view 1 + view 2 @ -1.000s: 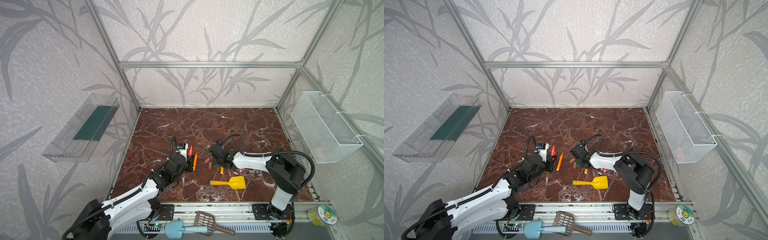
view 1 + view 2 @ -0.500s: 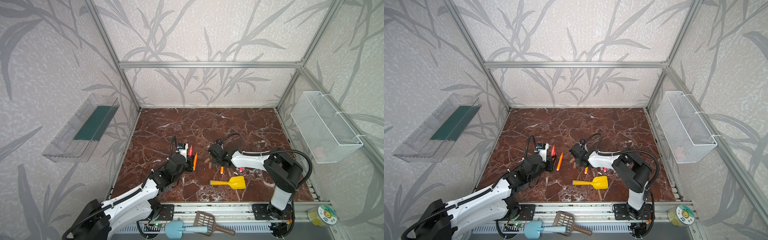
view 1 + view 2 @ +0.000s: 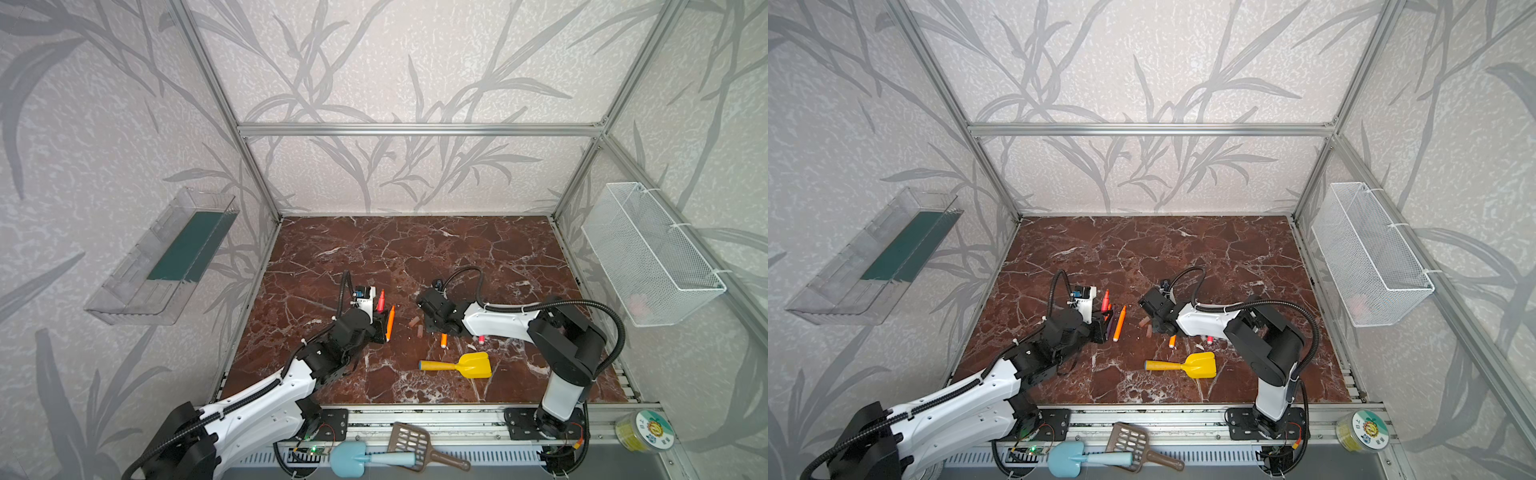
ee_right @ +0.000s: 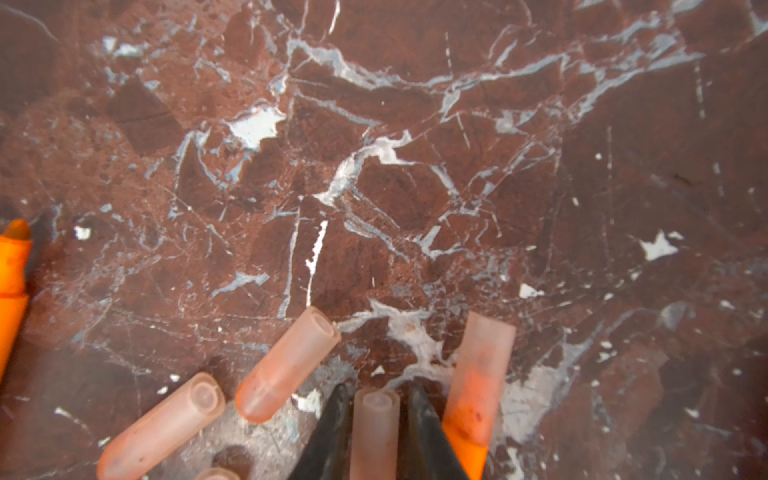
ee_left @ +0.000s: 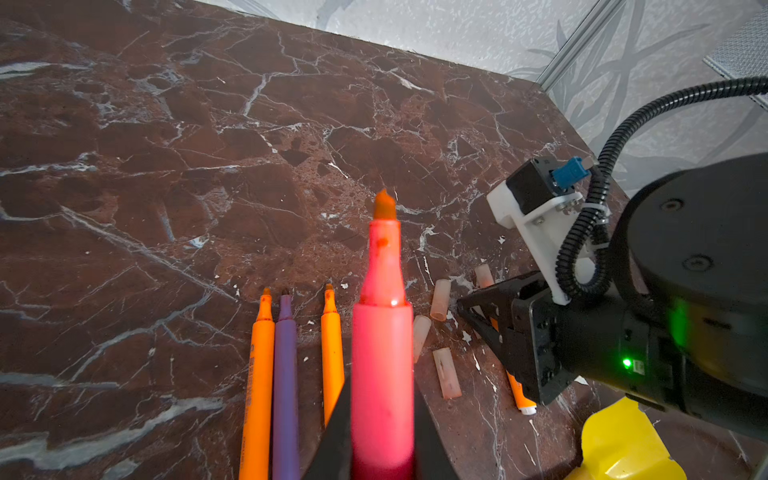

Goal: Insert the pens into the pen caps
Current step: 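Move the right gripper over the loose pink caps and grasp one, then carry the pink cap with the right gripper toward the held marker tip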

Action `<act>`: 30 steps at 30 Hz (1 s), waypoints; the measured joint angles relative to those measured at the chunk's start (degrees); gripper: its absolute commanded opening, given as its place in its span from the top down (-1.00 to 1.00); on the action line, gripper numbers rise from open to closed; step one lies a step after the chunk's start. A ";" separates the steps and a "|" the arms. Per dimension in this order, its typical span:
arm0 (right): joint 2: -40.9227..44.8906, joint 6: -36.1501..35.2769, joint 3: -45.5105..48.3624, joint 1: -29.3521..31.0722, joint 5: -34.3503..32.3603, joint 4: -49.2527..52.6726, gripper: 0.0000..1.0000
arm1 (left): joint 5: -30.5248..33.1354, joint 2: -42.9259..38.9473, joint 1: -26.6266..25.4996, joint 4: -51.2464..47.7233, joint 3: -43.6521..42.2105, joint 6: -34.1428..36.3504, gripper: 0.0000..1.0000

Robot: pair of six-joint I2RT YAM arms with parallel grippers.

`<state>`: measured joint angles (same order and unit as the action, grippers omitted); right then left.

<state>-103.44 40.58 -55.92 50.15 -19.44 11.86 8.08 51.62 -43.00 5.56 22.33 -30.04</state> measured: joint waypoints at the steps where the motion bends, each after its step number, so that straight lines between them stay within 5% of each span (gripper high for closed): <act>1: 0.02 0.04 0.09 0.00 -0.04 -0.04 0.65 | -0.02 -0.13 0.00 -0.07 0.00 0.00 1.00; 12: 2.78 0.42 3.34 0.00 0.92 -1.95 0.75 | -1.53 -0.15 0.00 0.07 0.00 0.00 1.00; 19: 14.34 0.98 7.15 0.09 2.19 -3.30 0.78 | -7.10 3.58 -0.48 5.38 0.00 -0.81 1.00; 30: 38.97 2.69 17.42 0.15 2.03 -12.26 0.82 | -7.50 18.58 -13.97 13.94 5.40 -1.03 1.00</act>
<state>-64.47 43.27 -38.50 50.30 -17.41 -0.40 0.58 70.19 -56.97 19.51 27.73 -31.07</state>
